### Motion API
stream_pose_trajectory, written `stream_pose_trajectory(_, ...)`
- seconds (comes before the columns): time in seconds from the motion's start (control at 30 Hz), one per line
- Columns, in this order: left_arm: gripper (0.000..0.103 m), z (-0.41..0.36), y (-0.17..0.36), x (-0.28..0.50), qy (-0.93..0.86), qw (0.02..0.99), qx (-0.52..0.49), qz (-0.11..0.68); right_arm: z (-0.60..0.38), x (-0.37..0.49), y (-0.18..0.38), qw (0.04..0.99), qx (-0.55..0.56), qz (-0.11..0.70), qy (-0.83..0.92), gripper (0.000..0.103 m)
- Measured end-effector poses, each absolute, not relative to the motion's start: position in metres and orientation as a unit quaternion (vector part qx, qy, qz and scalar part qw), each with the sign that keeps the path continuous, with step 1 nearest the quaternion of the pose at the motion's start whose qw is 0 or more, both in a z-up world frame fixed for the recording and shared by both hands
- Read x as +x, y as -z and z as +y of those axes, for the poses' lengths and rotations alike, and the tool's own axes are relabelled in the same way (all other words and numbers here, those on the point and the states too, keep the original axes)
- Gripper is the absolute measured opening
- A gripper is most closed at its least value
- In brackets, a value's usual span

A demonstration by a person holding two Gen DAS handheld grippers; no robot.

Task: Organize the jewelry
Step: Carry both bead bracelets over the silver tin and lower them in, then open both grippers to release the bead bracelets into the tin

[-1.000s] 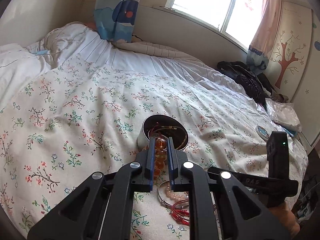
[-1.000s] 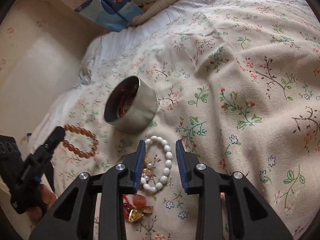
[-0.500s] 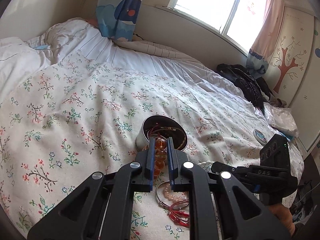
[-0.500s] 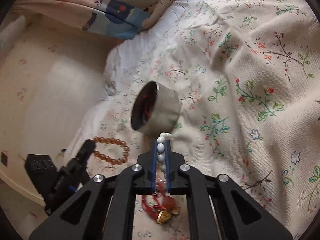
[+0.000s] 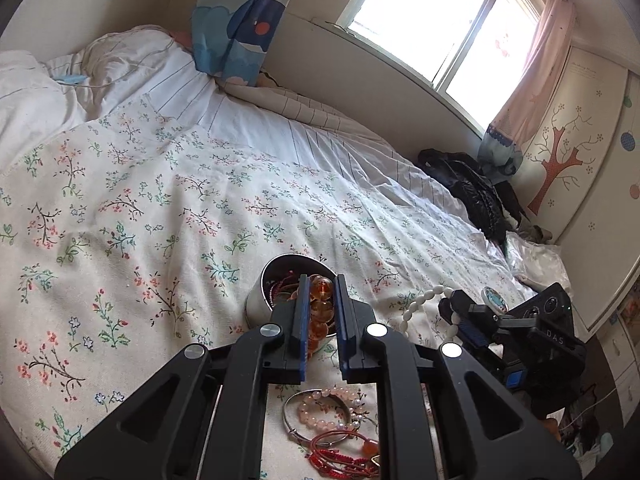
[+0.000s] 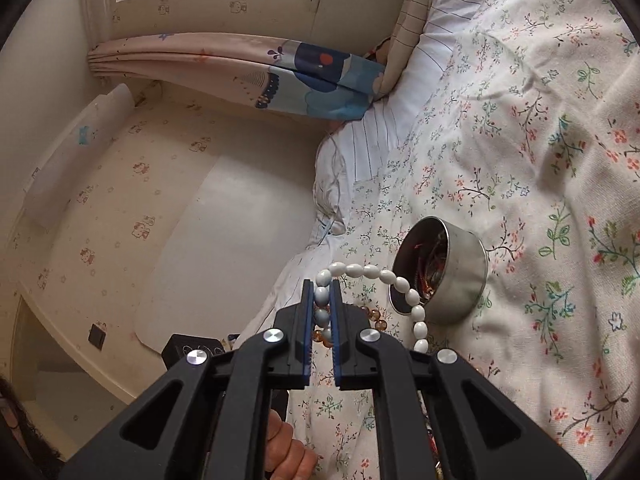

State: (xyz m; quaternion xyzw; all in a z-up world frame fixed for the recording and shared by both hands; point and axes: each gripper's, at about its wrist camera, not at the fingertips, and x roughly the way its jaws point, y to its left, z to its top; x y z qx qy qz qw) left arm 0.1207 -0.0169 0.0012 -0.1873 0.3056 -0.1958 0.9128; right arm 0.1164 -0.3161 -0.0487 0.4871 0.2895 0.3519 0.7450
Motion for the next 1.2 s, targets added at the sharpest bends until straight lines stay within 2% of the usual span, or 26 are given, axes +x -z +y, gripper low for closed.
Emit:
stream_pose_trajectory(0.4, 0.011, -0.030, -0.005, 0.156, 0.227, 0.900, -0.222, 0.299, -0.297, 0.151, 0.045, 0.745, 0.482, 0.287, -0.363, 0.009)
stream_pose_trajectory(0.63, 0.011, -0.043, 0.007, 0.179, 0.198, 0.898, -0.211, 0.333, -0.285, 0.169, 0.046, 0.762, 0.451, 0.307, -0.348, 0.010)
stream_pose_trajectory(0.83, 0.030, -0.021, 0.020, 0.186, 0.127, 0.900, -0.224, 0.353, -0.272, 0.182, 0.056, 0.762, 0.438, 0.333, -0.341, 0.012)
stream_pose_trajectory(0.9, 0.042, -0.016, 0.021, 0.185, 0.112, 0.903, -0.223, 0.350, -0.275, 0.180, 0.056, 0.763, 0.440, 0.332, -0.337, 0.019)
stream_pose_trajectory(0.97, 0.047, -0.016, 0.020, 0.185, 0.099, 0.907, -0.214, 0.348, -0.278, 0.179, 0.056, 0.765, 0.443, 0.328, -0.334, 0.024)
stream_pose_trajectory(1.03, 0.053, -0.019, 0.020, 0.183, 0.084, 0.914, -0.192, 0.347, -0.280, 0.179, 0.057, 0.765, 0.446, 0.328, -0.329, 0.026)
stream_pose_trajectory(1.1, 0.063, -0.024, 0.018, 0.182, 0.069, 0.921, -0.168, 0.345, -0.281, 0.179, 0.058, 0.764, 0.448, 0.331, -0.326, 0.029)
stream_pose_trajectory(1.2, 0.069, -0.031, 0.016, 0.180, 0.051, 0.928, -0.137, 0.342, -0.280, 0.180, 0.060, 0.766, 0.444, 0.336, -0.321, 0.033)
